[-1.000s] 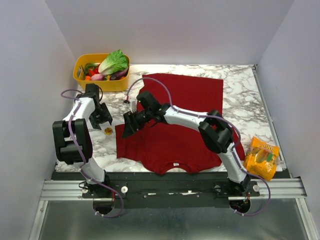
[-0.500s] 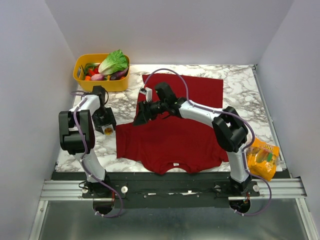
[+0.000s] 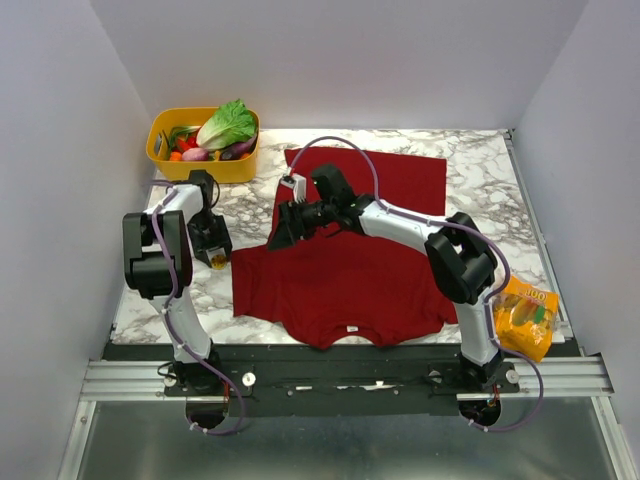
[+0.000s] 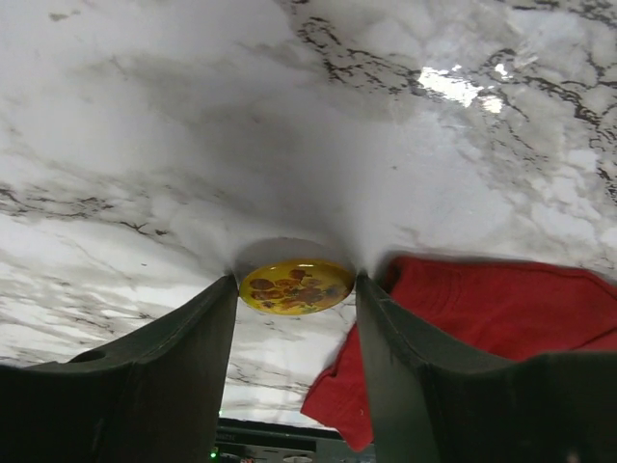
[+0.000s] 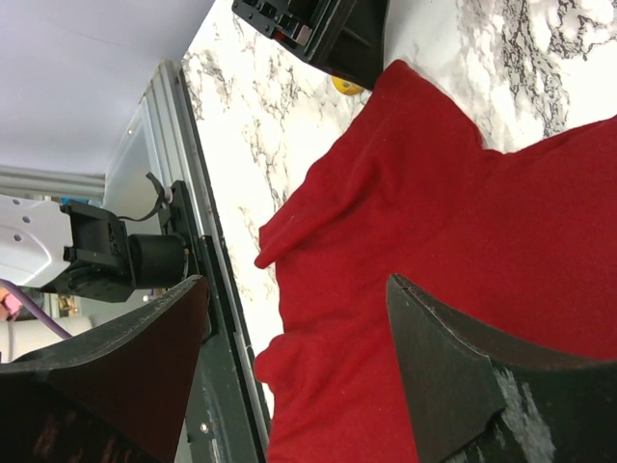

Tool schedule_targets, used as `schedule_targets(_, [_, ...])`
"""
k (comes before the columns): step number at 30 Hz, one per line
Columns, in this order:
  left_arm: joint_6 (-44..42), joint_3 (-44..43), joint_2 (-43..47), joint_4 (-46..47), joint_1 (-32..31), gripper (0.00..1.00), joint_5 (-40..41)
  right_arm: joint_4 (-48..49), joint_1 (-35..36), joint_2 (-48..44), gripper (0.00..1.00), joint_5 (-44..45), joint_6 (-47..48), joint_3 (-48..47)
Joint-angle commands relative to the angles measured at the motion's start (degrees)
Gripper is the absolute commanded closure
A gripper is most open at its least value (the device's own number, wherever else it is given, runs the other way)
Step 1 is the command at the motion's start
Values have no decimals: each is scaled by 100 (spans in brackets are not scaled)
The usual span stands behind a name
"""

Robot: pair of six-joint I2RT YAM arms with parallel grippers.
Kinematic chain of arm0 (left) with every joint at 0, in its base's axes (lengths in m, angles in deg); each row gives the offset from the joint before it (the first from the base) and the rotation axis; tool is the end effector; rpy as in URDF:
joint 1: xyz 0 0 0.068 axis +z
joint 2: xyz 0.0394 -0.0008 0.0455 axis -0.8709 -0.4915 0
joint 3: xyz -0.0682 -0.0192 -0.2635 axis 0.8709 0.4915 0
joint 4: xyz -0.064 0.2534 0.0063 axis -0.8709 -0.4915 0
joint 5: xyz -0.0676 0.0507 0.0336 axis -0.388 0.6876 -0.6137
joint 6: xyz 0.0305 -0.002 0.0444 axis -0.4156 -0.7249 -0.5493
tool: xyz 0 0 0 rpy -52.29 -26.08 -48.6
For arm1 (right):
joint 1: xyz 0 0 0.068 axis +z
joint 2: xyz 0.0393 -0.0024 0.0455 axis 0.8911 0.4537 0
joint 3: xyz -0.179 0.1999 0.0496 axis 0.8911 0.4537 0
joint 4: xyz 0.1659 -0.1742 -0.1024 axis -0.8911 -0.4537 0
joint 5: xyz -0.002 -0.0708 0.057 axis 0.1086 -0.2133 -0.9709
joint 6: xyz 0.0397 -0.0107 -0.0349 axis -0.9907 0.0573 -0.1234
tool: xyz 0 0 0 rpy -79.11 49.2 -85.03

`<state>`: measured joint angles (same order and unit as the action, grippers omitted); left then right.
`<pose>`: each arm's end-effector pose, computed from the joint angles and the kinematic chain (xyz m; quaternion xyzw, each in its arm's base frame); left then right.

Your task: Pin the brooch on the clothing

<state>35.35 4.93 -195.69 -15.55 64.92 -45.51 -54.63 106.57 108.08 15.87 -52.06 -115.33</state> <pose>0.3435 0.0264 0.1584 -0.2096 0.9777 0.0014 0.0151 0.3257 0.3433 0.2169 -0.3124 0.7773 0.5131 0.1872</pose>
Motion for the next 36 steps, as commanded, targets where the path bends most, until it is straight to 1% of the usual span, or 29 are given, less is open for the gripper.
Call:
schedule_targets(1, [-111,13,-456,37,-14,46,135,96,-57,-193,18,11,32,64])
schedule_targets(3, [-146,-49,-518,-7,-14,50,153,87,-75,-184,17,20,24,73])
schedule_targets(4, [-155,-66,-544,-24,-14,55,162,87,-83,-184,17,20,24,73])
schedule_targets(9, [-173,-119,-510,-33,3,62,258,87,-119,-175,17,11,6,82])
schedule_targets(13, [-147,-233,-221,-86,12,62,250,87,-127,-167,18,-6,-3,82])
schedule_targets(18, [-138,-646,175,-331,3,62,329,96,-136,-167,18,-15,-11,82])
schedule_targets(22, [-94,-857,623,-367,-49,65,110,96,-145,-193,17,-33,-11,99])
schedule_targets(24, [-59,-927,747,-350,-110,65,-171,105,-171,-245,17,-33,-20,125])
schedule_targets(27, [-15,-1050,844,-385,-347,65,-374,122,-233,-316,17,-33,-29,196])
schedule_targets(28, [46,-1094,827,-402,-592,65,-374,114,-259,-377,17,-33,-29,231])
schedule_targets(31, [213,-1209,704,-341,-989,65,-418,114,-426,-605,17,-24,-20,415])
schedule_targets(32, [275,-1287,660,-306,-1303,65,-471,122,-557,-693,17,-7,-12,477])
schedule_targets(34, [406,-1384,459,-192,-1612,65,-559,123,-715,-895,17,64,-3,713])
schedule_targets(36, [538,-1648,282,-130,-2069,65,-620,123,-988,-1203,17,178,-11,889])
